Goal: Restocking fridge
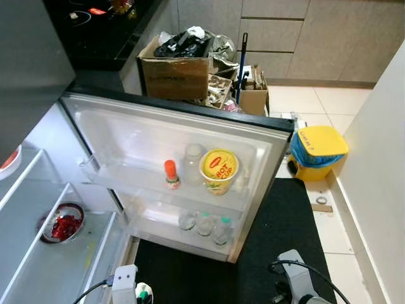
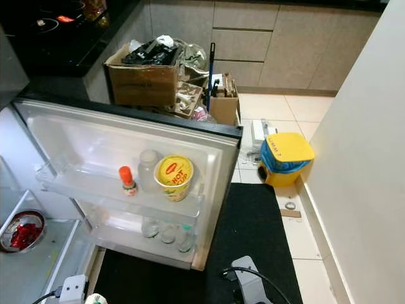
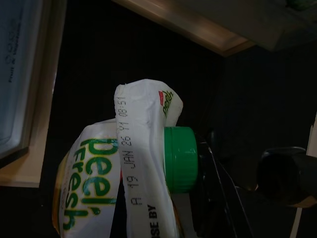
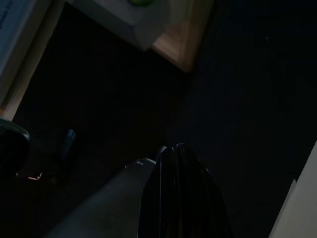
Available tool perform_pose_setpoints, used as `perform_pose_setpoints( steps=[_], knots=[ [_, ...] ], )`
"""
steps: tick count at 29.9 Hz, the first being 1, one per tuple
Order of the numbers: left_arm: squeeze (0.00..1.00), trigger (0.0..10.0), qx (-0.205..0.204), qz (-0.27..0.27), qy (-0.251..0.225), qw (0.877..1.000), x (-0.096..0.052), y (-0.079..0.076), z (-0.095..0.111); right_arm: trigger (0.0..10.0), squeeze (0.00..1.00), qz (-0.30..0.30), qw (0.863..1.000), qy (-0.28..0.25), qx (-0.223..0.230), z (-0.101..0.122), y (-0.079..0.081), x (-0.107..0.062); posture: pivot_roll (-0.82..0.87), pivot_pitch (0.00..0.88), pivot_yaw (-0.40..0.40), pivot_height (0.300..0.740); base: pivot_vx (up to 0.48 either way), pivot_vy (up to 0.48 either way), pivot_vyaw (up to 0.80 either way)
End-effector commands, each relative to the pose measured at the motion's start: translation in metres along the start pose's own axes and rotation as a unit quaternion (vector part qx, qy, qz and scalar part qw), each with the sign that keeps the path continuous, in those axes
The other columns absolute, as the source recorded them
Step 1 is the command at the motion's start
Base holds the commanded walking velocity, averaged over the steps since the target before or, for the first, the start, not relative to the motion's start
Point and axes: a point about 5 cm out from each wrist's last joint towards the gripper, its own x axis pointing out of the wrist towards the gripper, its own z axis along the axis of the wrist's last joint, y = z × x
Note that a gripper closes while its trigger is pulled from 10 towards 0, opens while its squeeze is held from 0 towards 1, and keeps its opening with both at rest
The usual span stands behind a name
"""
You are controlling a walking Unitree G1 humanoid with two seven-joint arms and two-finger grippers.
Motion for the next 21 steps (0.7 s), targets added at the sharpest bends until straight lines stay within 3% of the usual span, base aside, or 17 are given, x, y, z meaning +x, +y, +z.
perform_pose_setpoints(
  steps=[1,8,9,15,21],
  knots=[
    [0.00,10.0,-0.006,-0.003,0.000,1.000,0.000,-0.002,-0.002,10.0,0.00,0.008,1.000,-0.012,0.004,0.005,0.001,0.001,-0.06,0.094,-0.034,0.740,0.000,0.000,0.00],
    [0.00,10.0,-0.015,0.009,-0.066,0.998,0.005,0.005,0.035,10.0,0.00,0.091,0.995,-0.028,0.001,0.016,0.017,0.006,-0.06,0.094,-0.035,0.740,0.000,0.000,0.00],
    [0.00,10.0,-0.012,0.007,-0.091,0.996,0.007,0.006,0.050,10.0,0.00,0.095,0.995,-0.030,-0.002,0.018,0.018,0.007,-0.06,0.094,-0.035,0.740,0.000,0.000,0.00],
    [0.00,10.0,-0.002,-0.004,-0.147,0.989,0.008,0.004,0.080,10.0,0.00,0.094,0.995,-0.041,0.011,0.022,0.016,0.007,-0.06,0.096,-0.037,0.740,0.000,0.000,0.00],
    [0.00,10.0,0.013,-0.003,-0.225,0.974,0.005,0.007,0.126,10.0,0.00,0.107,0.992,-0.058,0.024,0.029,0.015,0.008,-0.06,0.102,-0.033,0.740,0.000,0.000,0.00]
  ],
)
